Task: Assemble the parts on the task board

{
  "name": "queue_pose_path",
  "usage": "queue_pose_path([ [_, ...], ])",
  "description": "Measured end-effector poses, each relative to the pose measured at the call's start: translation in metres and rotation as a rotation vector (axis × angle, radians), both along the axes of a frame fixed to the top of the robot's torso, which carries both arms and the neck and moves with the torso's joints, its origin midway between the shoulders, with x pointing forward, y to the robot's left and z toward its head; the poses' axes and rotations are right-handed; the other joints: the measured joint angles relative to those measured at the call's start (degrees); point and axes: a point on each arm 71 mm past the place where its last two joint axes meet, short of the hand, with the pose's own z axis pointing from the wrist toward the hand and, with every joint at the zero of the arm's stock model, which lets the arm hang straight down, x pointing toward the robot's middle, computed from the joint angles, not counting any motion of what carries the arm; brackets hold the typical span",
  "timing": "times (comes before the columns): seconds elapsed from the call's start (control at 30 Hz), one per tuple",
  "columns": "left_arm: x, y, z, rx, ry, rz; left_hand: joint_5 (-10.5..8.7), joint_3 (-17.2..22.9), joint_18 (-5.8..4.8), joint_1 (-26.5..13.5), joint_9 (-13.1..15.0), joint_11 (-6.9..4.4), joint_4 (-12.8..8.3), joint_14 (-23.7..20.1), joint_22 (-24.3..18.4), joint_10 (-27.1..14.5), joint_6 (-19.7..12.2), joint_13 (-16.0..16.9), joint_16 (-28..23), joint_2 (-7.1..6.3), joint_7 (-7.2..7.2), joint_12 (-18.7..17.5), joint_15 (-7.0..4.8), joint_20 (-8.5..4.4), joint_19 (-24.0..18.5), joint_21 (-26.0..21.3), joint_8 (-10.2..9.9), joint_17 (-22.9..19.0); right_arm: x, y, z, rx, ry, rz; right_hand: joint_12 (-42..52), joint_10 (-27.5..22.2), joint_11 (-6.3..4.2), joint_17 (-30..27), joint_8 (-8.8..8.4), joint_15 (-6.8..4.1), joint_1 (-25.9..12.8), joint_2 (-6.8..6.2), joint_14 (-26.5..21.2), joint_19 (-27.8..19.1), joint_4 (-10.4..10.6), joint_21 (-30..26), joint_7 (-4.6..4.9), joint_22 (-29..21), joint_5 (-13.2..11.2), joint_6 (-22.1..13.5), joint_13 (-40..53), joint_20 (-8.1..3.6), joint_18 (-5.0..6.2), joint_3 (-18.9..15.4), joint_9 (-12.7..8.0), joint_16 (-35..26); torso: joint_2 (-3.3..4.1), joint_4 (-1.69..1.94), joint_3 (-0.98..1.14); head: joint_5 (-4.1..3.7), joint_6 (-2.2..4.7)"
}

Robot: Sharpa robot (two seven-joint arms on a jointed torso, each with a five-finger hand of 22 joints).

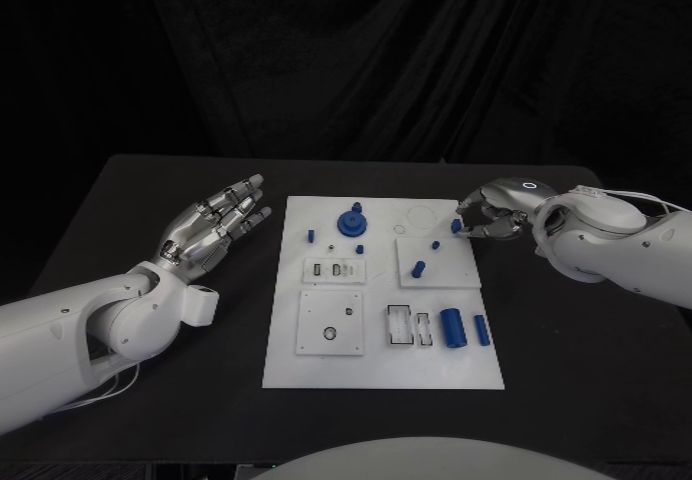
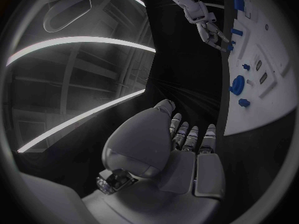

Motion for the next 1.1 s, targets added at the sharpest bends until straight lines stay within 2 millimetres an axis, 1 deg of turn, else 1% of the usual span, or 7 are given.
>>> queue_pose_path([
  [0.33, -0.0004, 0.0007, -0.0005, 0.000, 0.001, 0.000, 0.00, 0.00, 0.00, 0.00, 0.00, 0.00, 0.00, 0.00, 0.00, 0.00, 0.00, 0.00, 0.00, 0.00, 0.00, 0.00, 0.00, 0.00, 0.00, 0.00, 0.00, -0.01, 0.0036, -0.0002, -0.0030, -0.009, -0.005, -0.003, 0.00, 0.00, 0.00, 0.00, 0.00, 0.00, 0.24, -0.19, 0.00, 0.00, -0.16, -0.54, 0.20, -0.01, 0.00, -0.20, 0.00, 0.00, 0.00, -0.16, -0.08, 0.00, 0.03, 0.01, 0.03, 0.00, -0.03],
  [0.4, -0.0004, 0.0008, -0.0005, 0.000, 0.002, 0.000, 0.00, 0.00, 0.01, 0.00, 0.00, 0.00, 0.00, 0.00, 0.00, 0.00, 0.00, 0.00, 0.00, 0.00, 0.00, 0.00, 0.00, 0.00, 0.00, 0.00, 0.00, -0.01, 0.0042, -0.0002, -0.0032, -0.010, -0.005, -0.003, 0.00, -0.13, 0.13, 0.00, 0.00, 0.15, 1.03, -0.19, -0.15, 0.00, -0.16, -0.54, 0.20, -0.01, 0.06, -0.20, 0.00, 0.00, 0.00, -0.16, -0.14, 0.00, 0.03, -0.01, 0.03, 0.02, -0.07],
  [0.5, -0.0004, 0.0008, -0.0005, -0.001, 0.002, -0.001, 0.00, 0.00, 0.00, 0.00, 0.00, 0.00, 0.00, 0.00, 0.00, 0.00, 0.00, 0.00, 0.00, 0.00, 0.00, 0.00, 0.00, 0.00, 0.00, 0.00, 0.00, -0.01, 0.0047, -0.0002, -0.0036, -0.011, -0.005, -0.004, 0.00, -0.06, 0.37, 0.00, 0.00, 0.21, 1.85, 0.03, -0.21, -0.13, -0.32, -0.83, 0.20, -0.01, 1.75, -0.20, 0.00, 0.13, 0.00, -0.32, -0.19, 0.00, 0.00, 0.00, -0.01, 0.01, -0.17],
  [0.67, -0.0007, 0.0005, -0.0005, -0.002, 0.002, -0.003, 0.00, 0.16, 0.01, 0.00, 0.00, 0.20, 0.16, 0.00, 0.00, -0.22, 0.00, 0.00, 0.00, 0.00, 0.00, 0.00, 0.00, 0.00, 0.00, 0.00, 0.00, -0.01, 0.0051, 0.0006, -0.0043, -0.011, -0.004, -0.002, 0.00, -0.01, 0.42, 0.00, 0.00, 0.21, 2.43, 0.17, -0.21, -0.21, -0.73, -1.04, 0.20, -0.01, 3.13, -0.20, 0.00, 0.21, 0.00, -0.22, -0.26, 0.00, -0.07, 0.08, -0.04, -0.08, -0.31],
  [0.7, -0.0007, 0.0005, -0.0005, -0.002, 0.002, -0.003, 0.00, 0.16, 0.01, 0.00, 0.00, 0.21, 0.16, 0.00, 0.00, -0.22, 0.00, 0.00, 0.00, 0.00, 0.00, 0.00, 0.00, 0.00, 0.00, 0.00, 0.00, -0.01, 0.0051, 0.0007, -0.0043, -0.011, -0.004, -0.002, 0.00, -0.01, 0.42, 0.00, 0.00, 0.21, 2.65, -0.02, -0.21, -0.21, -0.73, -1.14, 0.20, -0.01, 3.35, -0.20, 0.00, 0.21, 0.00, -0.22, -0.28, 0.00, -0.08, 0.08, -0.04, -0.09, -0.33],
  [1.03, -0.0007, 0.0010, -0.0005, -0.004, 0.003, -0.005, 0.00, 0.16, 0.01, 0.00, 0.00, 0.20, 0.16, 0.00, 0.00, -0.22, 0.00, 0.00, 0.00, 0.00, 0.00, 0.00, 0.00, 0.00, 0.00, 0.00, 0.00, -0.01, 0.0056, 0.0014, -0.0054, -0.013, -0.003, -0.001, 0.00, -0.01, 0.42, 0.00, 0.00, 0.21, 2.97, 0.11, -0.21, -0.21, -1.05, -1.16, 0.02, -0.01, 3.56, -0.01, 0.00, 0.21, 0.00, -0.22, -0.28, 0.00, -0.12, 0.12, -0.08, 0.06, -0.54],
  [1.1, -0.0007, 0.0011, -0.0005, -0.004, 0.003, -0.005, 0.00, 0.16, 0.01, 0.00, 0.00, 0.20, 0.16, 0.00, 0.00, -0.22, 0.00, 0.00, 0.00, 0.00, 0.00, 0.00, 0.00, 0.00, 0.00, 0.00, 0.00, -0.01, 0.0058, 0.0023, -0.0061, -0.013, -0.002, 0.000, 0.00, -0.01, 0.41, 0.00, 0.25, 0.21, 3.45, 0.16, -0.21, -0.21, -1.05, -1.16, 0.18, -0.01, 3.56, 0.61, 0.00, 0.21, 0.00, -0.22, -0.28, 0.00, -0.12, 0.12, -0.08, 0.06, -0.57],
])
